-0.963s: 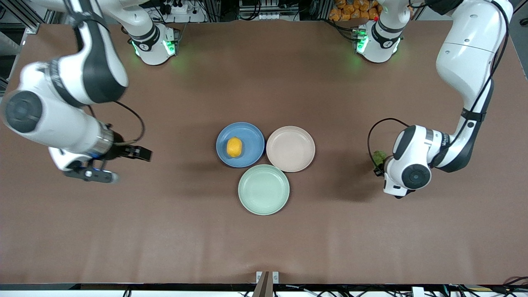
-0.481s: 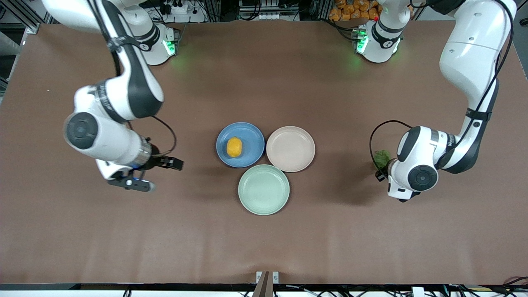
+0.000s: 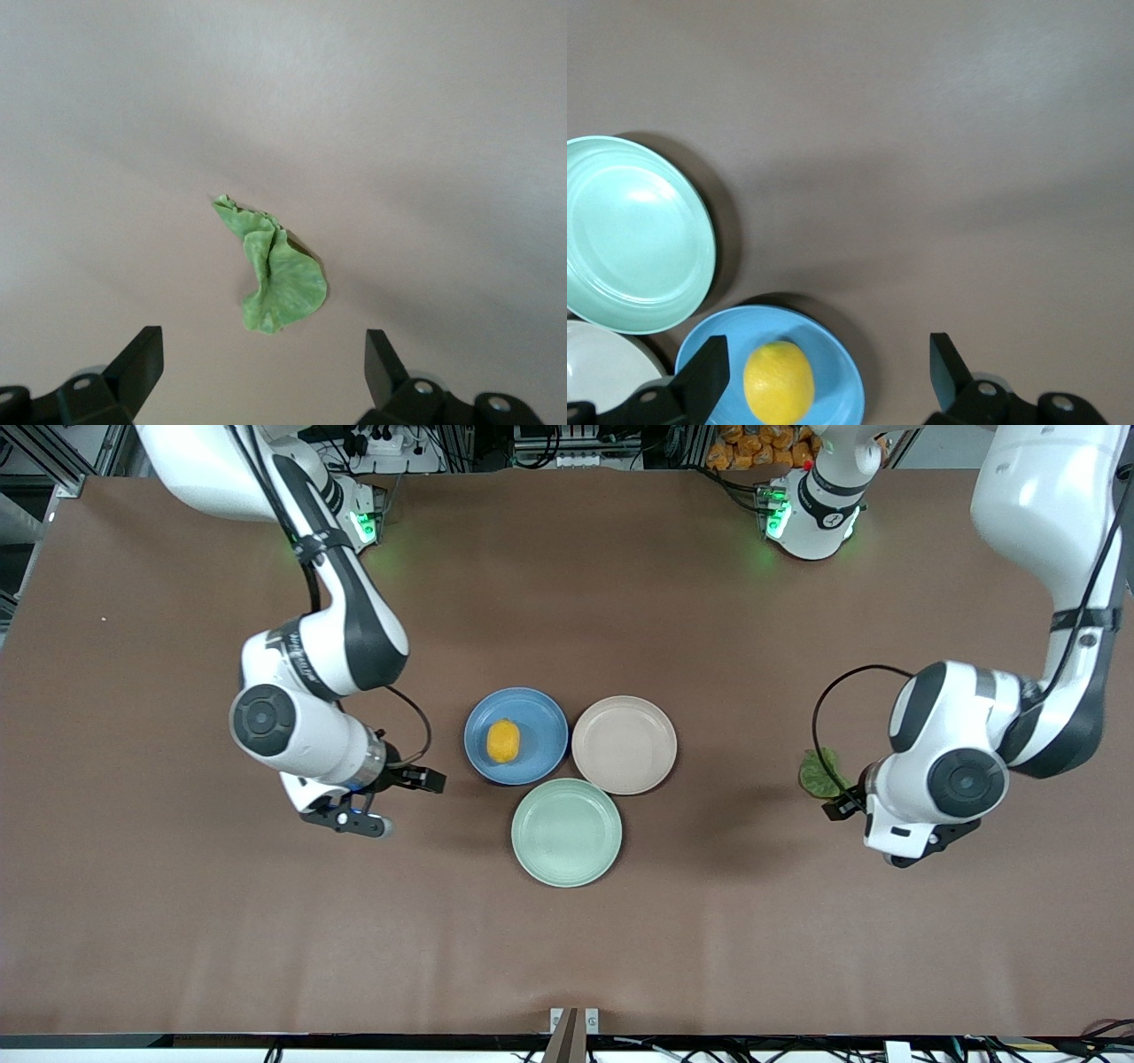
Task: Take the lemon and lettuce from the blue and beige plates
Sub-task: 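Lower the lettuce to the table while the right gripper reaches the lemon, then release the lettuce and raise the left gripper while the right gripper grasps the lemon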
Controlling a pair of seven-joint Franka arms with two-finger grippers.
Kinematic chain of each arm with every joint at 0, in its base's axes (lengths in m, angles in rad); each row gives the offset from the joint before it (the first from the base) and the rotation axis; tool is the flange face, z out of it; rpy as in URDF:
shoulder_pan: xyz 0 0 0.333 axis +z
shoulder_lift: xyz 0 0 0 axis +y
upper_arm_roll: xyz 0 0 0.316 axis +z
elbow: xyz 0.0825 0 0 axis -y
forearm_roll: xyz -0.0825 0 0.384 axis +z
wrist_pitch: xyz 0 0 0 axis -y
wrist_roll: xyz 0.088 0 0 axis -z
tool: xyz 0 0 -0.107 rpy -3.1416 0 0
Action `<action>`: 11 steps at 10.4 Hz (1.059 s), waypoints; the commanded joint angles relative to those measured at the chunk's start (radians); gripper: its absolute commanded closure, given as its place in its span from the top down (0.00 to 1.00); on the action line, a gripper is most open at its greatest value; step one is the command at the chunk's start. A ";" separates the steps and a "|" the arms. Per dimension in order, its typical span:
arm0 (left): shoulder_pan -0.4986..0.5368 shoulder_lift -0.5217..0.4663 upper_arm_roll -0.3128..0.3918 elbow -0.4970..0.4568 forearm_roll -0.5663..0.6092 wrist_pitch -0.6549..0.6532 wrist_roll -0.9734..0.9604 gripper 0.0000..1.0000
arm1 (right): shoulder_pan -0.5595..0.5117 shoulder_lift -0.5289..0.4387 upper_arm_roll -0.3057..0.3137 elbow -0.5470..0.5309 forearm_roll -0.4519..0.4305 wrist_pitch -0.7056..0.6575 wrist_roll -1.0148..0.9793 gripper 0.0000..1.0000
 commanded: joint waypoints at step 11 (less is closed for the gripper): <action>0.192 -0.353 0.000 -0.028 -0.220 -0.191 0.302 1.00 | 0.201 0.090 -0.006 -0.149 0.024 0.233 0.178 1.00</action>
